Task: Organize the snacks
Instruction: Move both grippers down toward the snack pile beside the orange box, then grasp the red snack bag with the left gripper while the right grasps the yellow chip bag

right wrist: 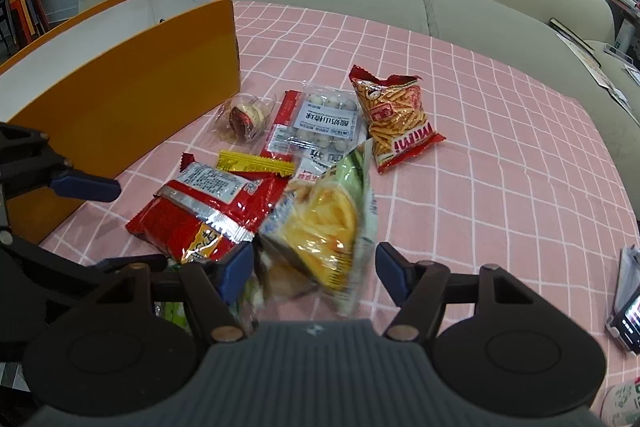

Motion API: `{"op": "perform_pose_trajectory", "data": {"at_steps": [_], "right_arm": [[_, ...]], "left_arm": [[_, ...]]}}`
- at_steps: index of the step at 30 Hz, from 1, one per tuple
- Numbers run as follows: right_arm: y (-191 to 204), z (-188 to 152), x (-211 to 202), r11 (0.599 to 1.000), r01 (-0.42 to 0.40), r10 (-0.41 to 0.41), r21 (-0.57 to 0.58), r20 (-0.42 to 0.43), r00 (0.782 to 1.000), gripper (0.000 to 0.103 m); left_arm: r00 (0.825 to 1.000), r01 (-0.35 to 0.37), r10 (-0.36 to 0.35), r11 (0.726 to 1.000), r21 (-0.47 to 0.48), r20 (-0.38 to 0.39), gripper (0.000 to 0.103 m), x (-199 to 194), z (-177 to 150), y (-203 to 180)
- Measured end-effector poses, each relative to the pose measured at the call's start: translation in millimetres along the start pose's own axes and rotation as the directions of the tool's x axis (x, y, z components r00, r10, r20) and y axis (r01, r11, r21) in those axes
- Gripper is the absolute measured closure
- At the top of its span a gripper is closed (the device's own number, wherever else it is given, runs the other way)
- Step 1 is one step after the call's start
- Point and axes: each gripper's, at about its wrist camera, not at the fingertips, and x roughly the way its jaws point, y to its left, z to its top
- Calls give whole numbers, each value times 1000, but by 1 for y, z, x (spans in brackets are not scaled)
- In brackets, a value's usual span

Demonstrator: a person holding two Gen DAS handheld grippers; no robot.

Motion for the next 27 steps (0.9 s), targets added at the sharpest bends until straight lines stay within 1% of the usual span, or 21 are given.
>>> {"op": "perform_pose_trajectory", "data": {"at_steps": [2, 5, 7, 10, 12, 17, 19, 21, 22, 23, 24, 26, 27], "right_arm": [[-1, 2, 4, 1000, 0, 0, -3, 3, 1000, 35], [-3, 5, 8, 1000, -2, 2, -8, 8, 1000, 35], [-6, 7, 10, 1000, -6, 6, -5, 6, 1000, 36], [-9, 8, 13, 1000, -14, 14, 8, 2, 1000, 39], [-9, 7, 13, 1000, -16, 16, 12, 8, 1000, 40], [-11, 7, 15, 999, -21, 20, 25, 22, 1000, 42], [-11, 7, 16, 999, -23, 22, 27, 27, 999, 44], [-12, 7, 16, 999, -23, 22, 27, 30, 999, 45], [-12, 7, 16, 999, -24, 23, 26, 31, 999, 47], [-11, 7, 16, 999, -23, 23, 22, 32, 999, 49], [-11, 7, 16, 1000, -21, 20, 17, 33, 999, 50], [-9, 7, 16, 1000, -13, 13, 4, 35, 999, 52], [-8, 7, 16, 1000, -10, 10, -1, 35, 999, 53]], "left_arm": [[1000, -6, 6, 999, 36, 10, 27, 4, 5, -4], [1000, -17, 15, 997, 72, 20, 26, 10, 13, -8], [1000, -17, 16, 997, 71, 18, 26, 15, 17, -8], [1000, -12, 11, 998, 68, 16, 25, 21, 21, -10], [1000, -22, 20, 997, 74, 19, 23, 24, 22, -12], [999, -34, 32, 996, 78, 21, 23, 28, 24, -15], [999, -29, 28, 997, 70, 23, 28, 28, 23, -15], [999, -27, 25, 998, 62, 30, 39, 28, 23, -15], [999, -31, 29, 998, 62, 35, 42, 27, 23, -15], [999, -35, 33, 997, 62, 39, 50, 26, 22, -15], [998, -49, 46, 997, 67, 39, 55, 26, 22, -16], [998, -55, 52, 996, 66, 44, 60, 25, 22, -16], [998, -52, 49, 997, 59, 48, 67, 24, 21, -15]]}}
